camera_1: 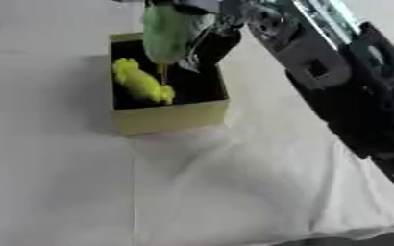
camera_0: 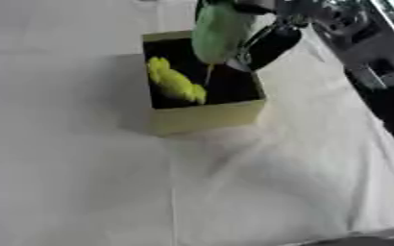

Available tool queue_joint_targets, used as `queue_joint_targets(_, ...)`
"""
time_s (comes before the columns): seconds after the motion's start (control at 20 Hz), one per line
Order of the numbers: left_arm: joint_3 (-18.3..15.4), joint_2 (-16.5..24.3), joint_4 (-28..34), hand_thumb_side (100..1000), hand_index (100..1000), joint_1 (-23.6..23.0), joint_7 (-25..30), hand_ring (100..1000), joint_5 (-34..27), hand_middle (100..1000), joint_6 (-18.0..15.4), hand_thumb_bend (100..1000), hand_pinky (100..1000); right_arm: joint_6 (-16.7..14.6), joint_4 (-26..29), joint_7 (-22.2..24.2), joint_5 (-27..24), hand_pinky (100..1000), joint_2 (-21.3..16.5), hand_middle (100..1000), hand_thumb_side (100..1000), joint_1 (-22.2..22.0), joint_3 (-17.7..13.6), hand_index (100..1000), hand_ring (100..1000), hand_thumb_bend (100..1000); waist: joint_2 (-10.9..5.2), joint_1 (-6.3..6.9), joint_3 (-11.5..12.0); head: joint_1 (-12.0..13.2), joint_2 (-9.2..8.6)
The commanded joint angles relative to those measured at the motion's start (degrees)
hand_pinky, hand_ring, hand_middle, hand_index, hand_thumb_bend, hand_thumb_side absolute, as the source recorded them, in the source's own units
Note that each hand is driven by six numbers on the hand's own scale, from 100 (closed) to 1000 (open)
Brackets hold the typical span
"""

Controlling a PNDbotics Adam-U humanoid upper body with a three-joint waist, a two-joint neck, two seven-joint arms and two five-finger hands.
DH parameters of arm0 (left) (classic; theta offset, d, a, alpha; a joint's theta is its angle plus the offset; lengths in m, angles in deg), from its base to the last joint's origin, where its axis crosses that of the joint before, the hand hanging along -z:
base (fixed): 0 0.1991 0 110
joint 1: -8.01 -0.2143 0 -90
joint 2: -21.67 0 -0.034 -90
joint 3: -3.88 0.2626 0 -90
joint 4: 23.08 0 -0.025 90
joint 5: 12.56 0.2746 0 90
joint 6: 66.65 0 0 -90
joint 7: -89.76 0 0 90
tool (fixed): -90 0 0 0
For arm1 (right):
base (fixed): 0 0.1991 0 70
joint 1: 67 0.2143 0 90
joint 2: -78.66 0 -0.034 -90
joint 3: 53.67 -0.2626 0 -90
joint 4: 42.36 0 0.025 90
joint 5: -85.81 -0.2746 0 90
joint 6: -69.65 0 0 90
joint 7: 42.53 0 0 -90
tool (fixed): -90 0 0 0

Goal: Pick up objects on the table and place them in the box.

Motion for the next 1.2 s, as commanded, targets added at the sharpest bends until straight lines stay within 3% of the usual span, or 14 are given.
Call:
queue_joint_targets(0.05, -0.02, 0.60, 0.85, 736, 721, 0.58, 0.20, 494, -0.19, 612, -0.04, 166, 547, -0.71, -0.98, -0.12, 1.53, 683, 0.24, 585, 100, 1.38, 0.09, 725, 686, 145, -0.86, 0.11, 0.10, -0.06, -0.20)
queue_joint_targets(0.25, 0.05, 0.43, 0.85, 737, 721, 0.69, 0.28, 493, -0.35, 612, -0.02, 166, 547, -1.69, -5.35, 0.29, 6.79, 698, 2.19, 645, 100, 1.34, 1.69, 750, 717, 203, -0.42, -0.10, 0.49, -0.08, -0.49)
queue_joint_targets(0.5, 0.03, 0.33, 0.85, 737, 721, 0.69, 0.31, 492, -0.42, 612, -0.01, 166, 547, -3.03, -8.11, -0.71, 9.77, 736, 3.23, 751, 100, 0.86, 1.97, 830, 791, 297, -0.27, -0.07, 0.70, -0.07, -0.68)
queue_joint_targets(0.55, 0.03, 0.31, 0.85, 737, 721, 0.69, 0.31, 492, -0.43, 612, 0.00, 166, 547, -3.48, -8.18, -0.70, 10.01, 766, 3.27, 781, 114, 0.77, 2.05, 855, 821, 326, -0.25, -0.05, 0.74, -0.07, -0.70)
queue_joint_targets(0.85, 0.06, 0.24, 0.85, 738, 721, 0.67, 0.36, 492, -0.48, 613, 0.04, 166, 548, -6.77, -7.00, 0.84, 11.21, 882, 2.88, 877, 389, 0.62, 1.88, 922, 948, 478, -0.24, 0.03, 0.55, -0.05, -0.78)
queue_joint_targets(0.9, 0.07, 0.24, 0.85, 738, 721, 0.66, 0.38, 492, -0.49, 613, 0.04, 166, 548, -7.13, -6.75, 1.11, 11.58, 884, 2.79, 878, 394, 0.62, 1.78, 924, 949, 488, -0.24, 0.03, 0.55, -0.04, -0.79)
queue_joint_targets(0.95, 0.07, 0.24, 0.85, 738, 721, 0.63, 0.39, 492, -0.49, 613, 0.05, 165, 548, -7.42, -6.39, 1.21, 12.11, 899, 2.66, 885, 422, 0.60, 1.59, 936, 961, 578, -0.24, 0.04, 0.55, -0.02, -0.80)
queue_joint_targets(1.2, 0.05, 0.26, 0.85, 737, 721, 0.56, 0.44, 492, -0.51, 613, 0.09, 165, 549, -7.88, -4.81, 0.45, 12.93, 910, 2.24, 885, 409, 0.40, 0.36, 955, 970, 586, -0.31, 0.04, 0.46, 0.05, -0.77)
